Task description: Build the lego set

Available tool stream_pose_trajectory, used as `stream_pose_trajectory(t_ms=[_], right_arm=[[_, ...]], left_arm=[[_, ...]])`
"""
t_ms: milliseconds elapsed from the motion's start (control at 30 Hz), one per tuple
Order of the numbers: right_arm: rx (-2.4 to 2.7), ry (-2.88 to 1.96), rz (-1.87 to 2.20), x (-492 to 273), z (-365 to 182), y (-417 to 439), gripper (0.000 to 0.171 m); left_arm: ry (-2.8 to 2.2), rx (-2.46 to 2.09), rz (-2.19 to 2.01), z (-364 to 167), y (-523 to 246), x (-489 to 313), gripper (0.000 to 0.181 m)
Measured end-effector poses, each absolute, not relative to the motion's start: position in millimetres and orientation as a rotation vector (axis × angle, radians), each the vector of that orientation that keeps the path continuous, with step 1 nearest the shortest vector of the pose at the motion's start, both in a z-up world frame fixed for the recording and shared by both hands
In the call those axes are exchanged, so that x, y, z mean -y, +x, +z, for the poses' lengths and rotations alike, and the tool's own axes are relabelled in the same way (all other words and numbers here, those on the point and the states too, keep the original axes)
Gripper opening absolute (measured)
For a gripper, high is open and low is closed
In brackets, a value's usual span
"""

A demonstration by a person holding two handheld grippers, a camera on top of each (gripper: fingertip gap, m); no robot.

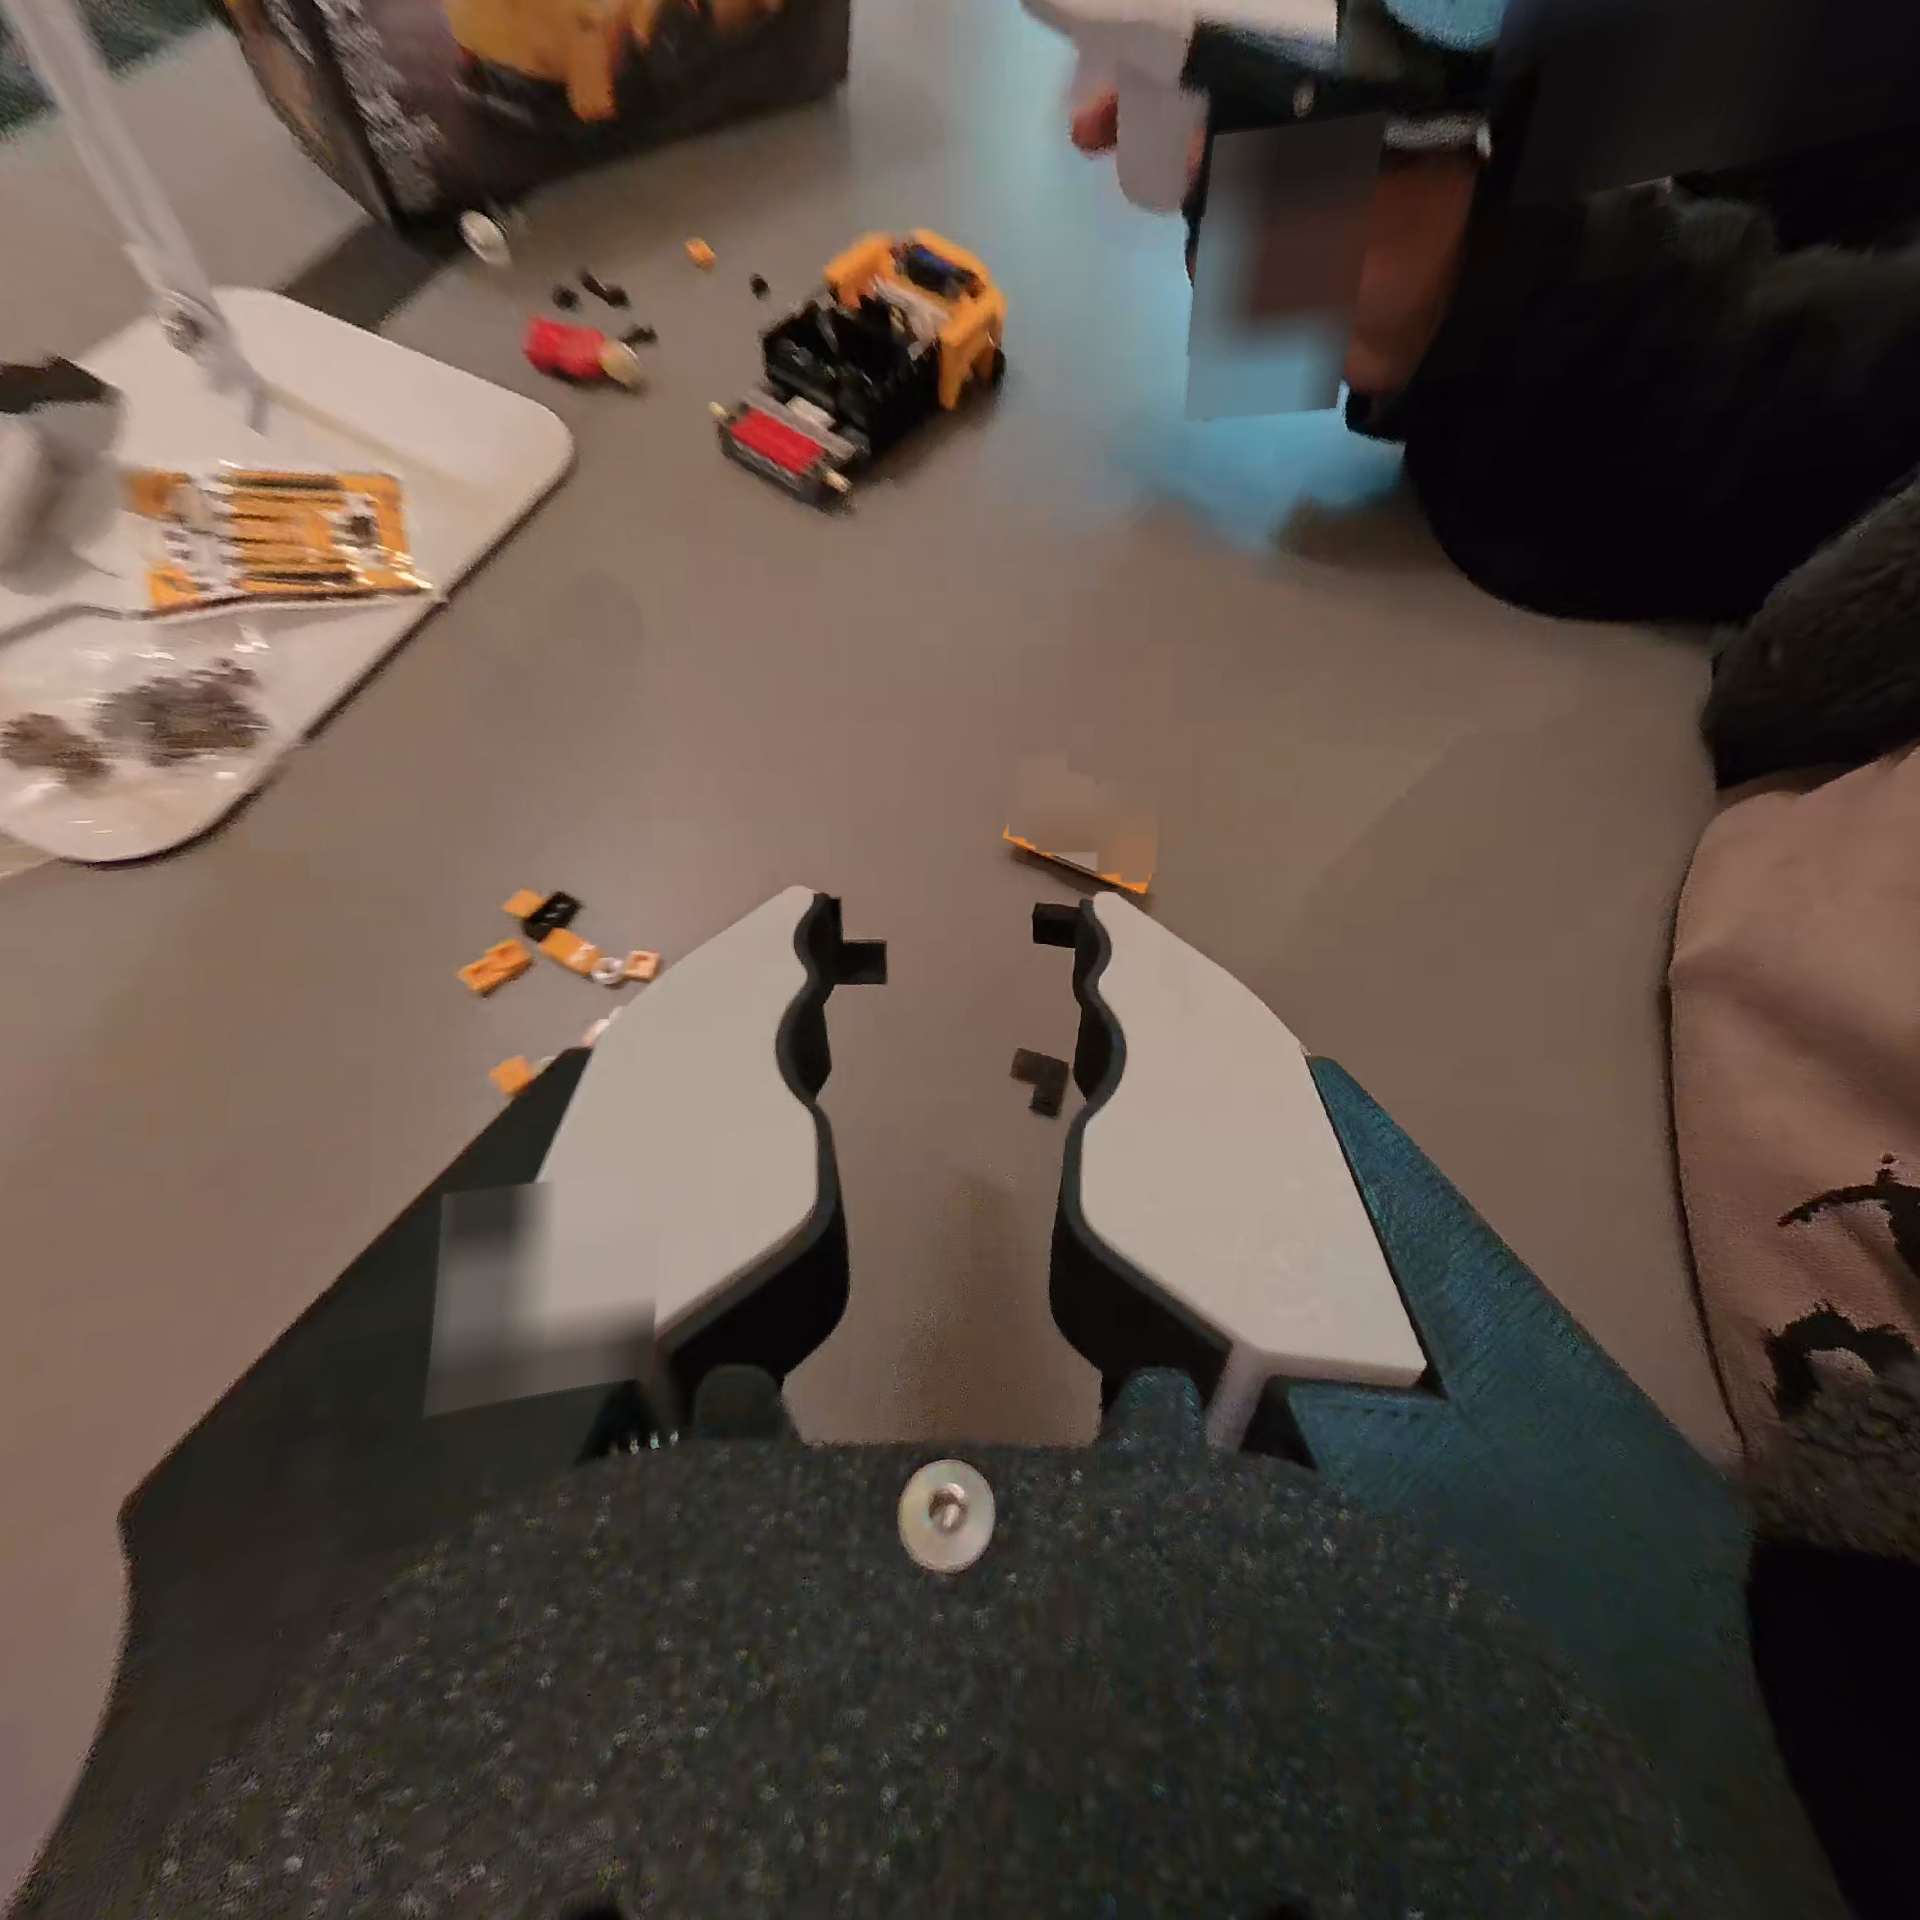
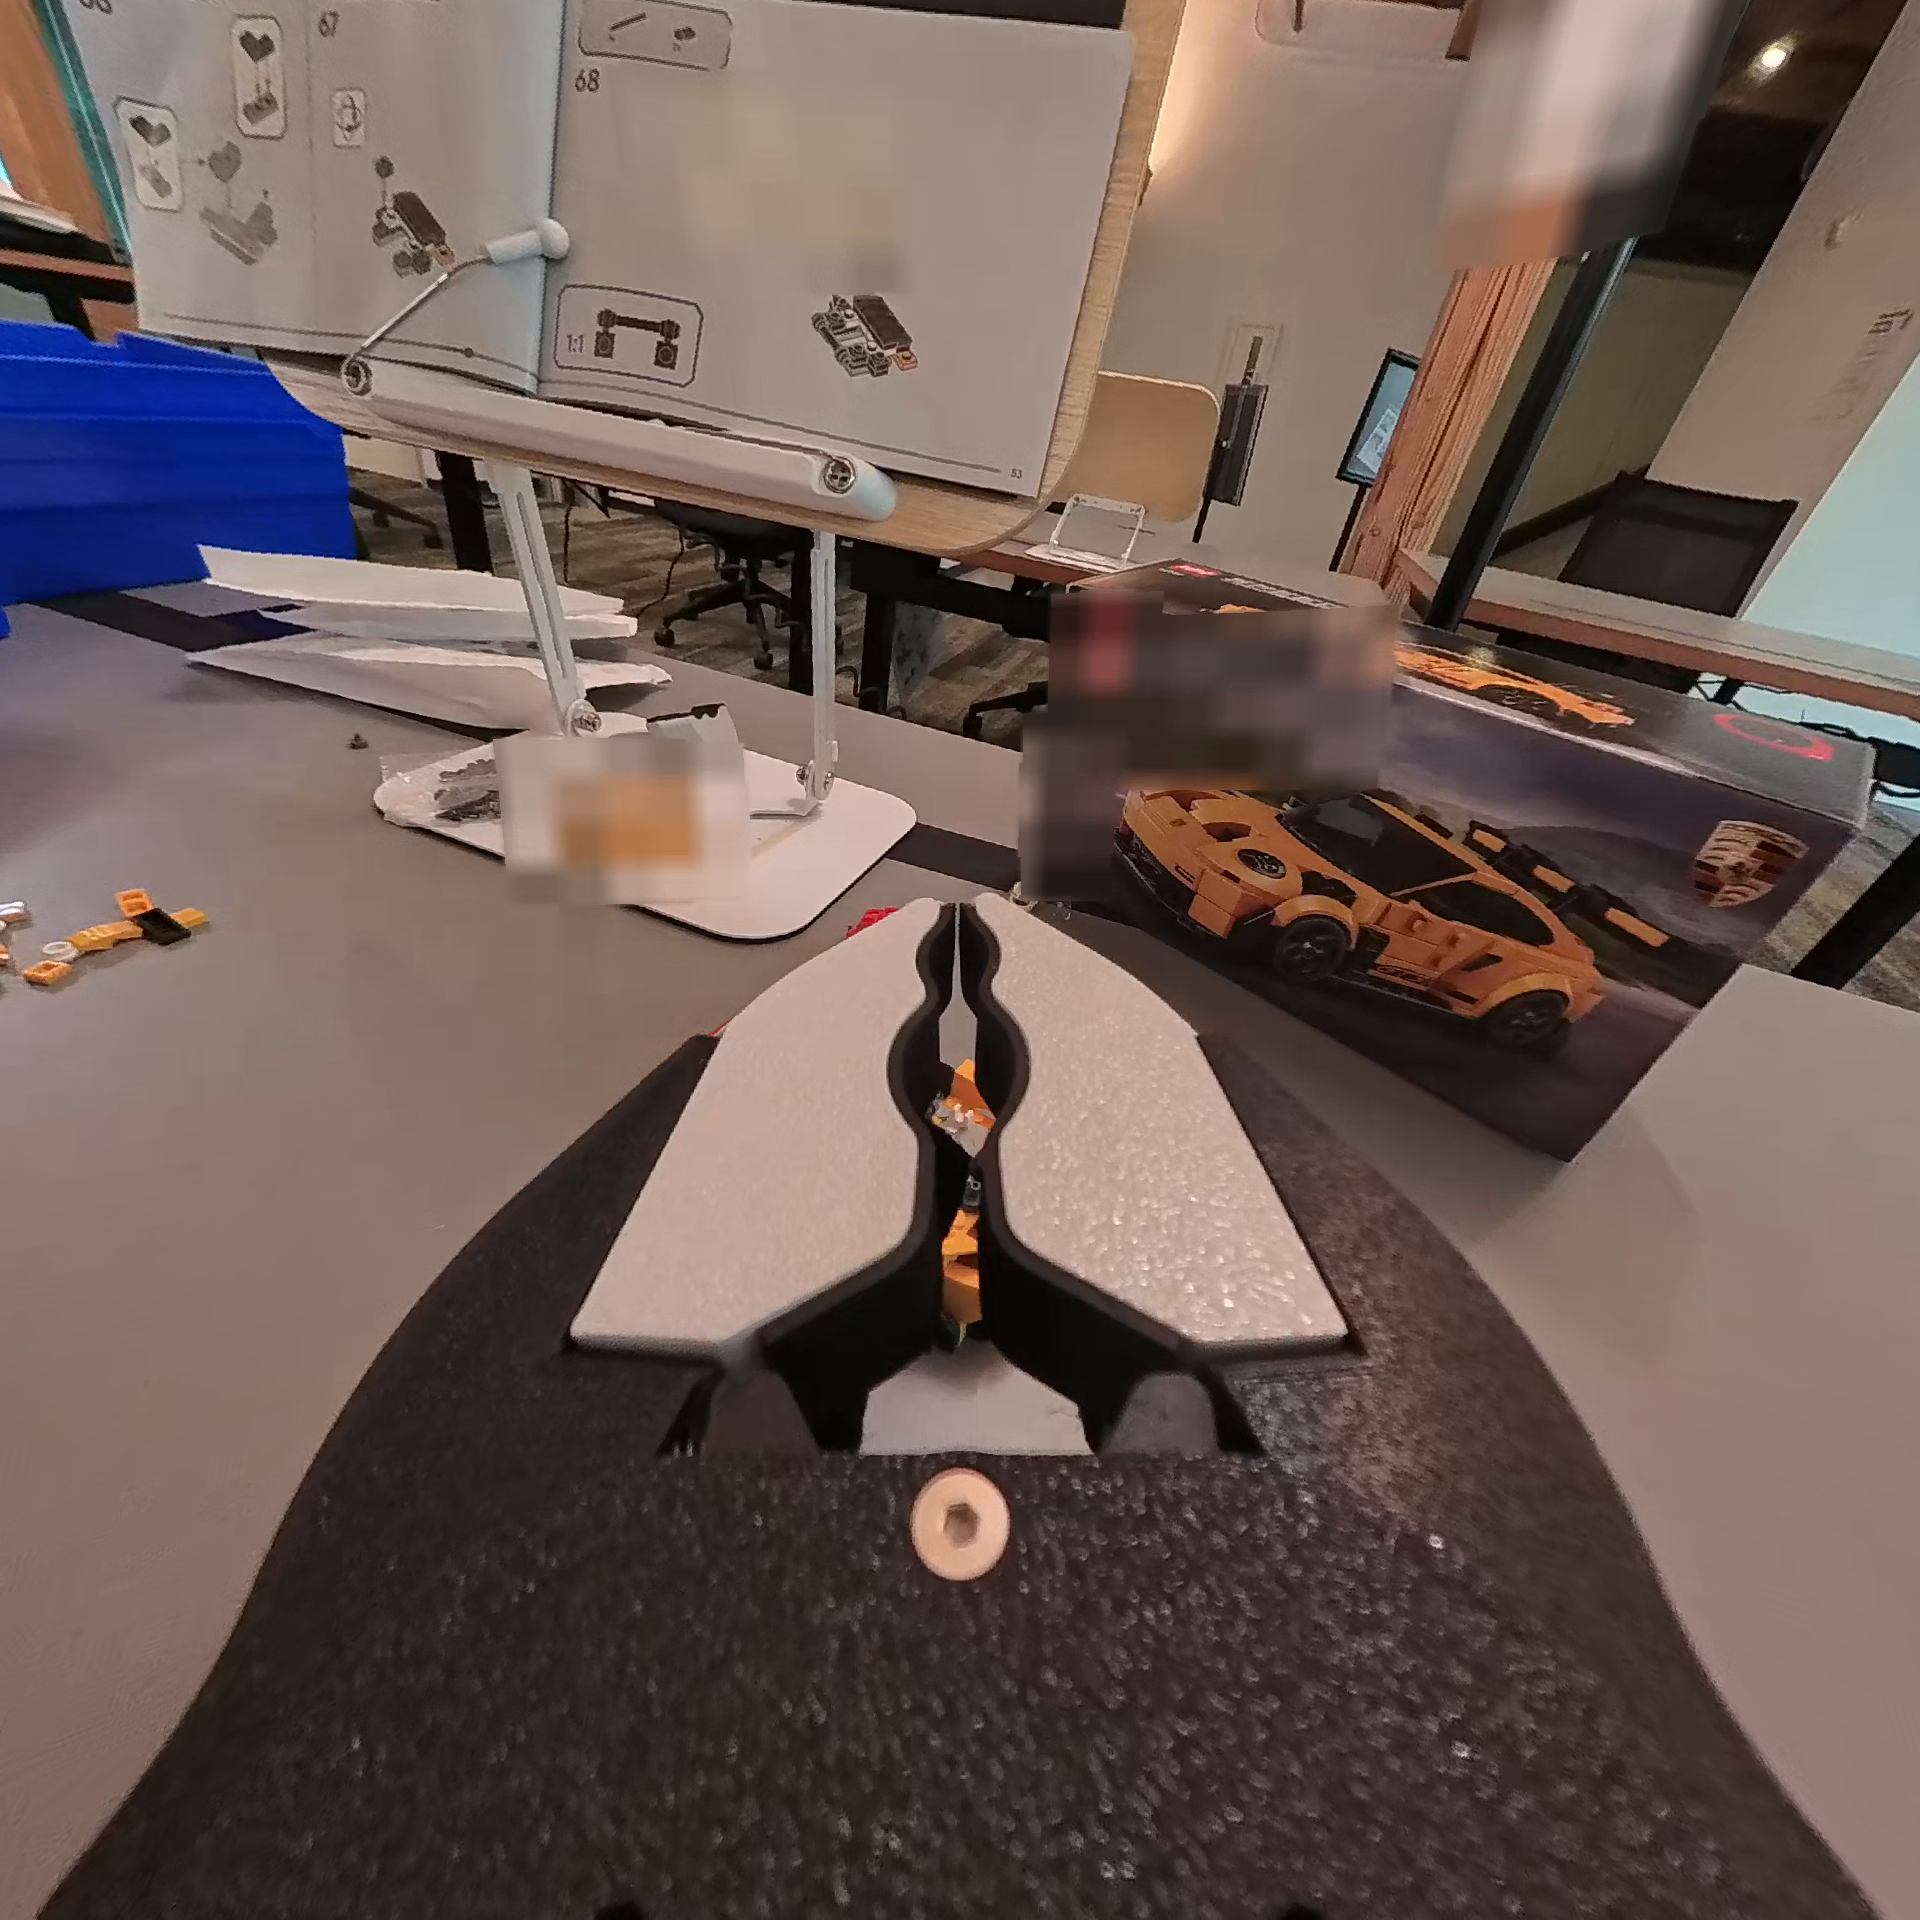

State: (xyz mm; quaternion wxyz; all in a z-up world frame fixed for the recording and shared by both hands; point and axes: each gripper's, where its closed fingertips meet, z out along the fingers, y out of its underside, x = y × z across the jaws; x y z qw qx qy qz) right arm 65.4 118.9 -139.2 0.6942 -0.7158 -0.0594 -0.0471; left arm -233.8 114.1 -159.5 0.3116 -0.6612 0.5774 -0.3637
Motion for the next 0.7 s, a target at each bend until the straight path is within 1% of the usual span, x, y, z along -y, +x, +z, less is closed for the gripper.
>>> stream_pose_trajectory(t_ms=[133,267,400,533,600,700], right_arm=[[0.137,-1.597,-0.103,-118,-139,64,0.001],[0.14,-1.593,-0.101,-118,-138,63,0.001],[0.147,-1.596,-0.095,-118,-139,62,0.001],[0.181,-1.591,-0.078,-117,-138,56,0.0],[0.268,-1.567,-0.043,-115,-135,39,0.0],[0.492,-1.534,0.091,-106,-136,-10,0.0]], left_arm=[[-1.758,-1.427,-0.992,-146,-255,-127,0.04],[-1.777,-1.417,-1.015,-151,-262,-125,0.037],[-1.779,-1.495,-1.081,-170,-254,-102,0.036],[-1.773,-1.633,-1.112,-202,-237,-72,0.03],[-1.748,-1.678,-1.109,-212,-229,-63,0.026],[-1.721,-1.723,-1.089,-219,-220,-56,0.022]])
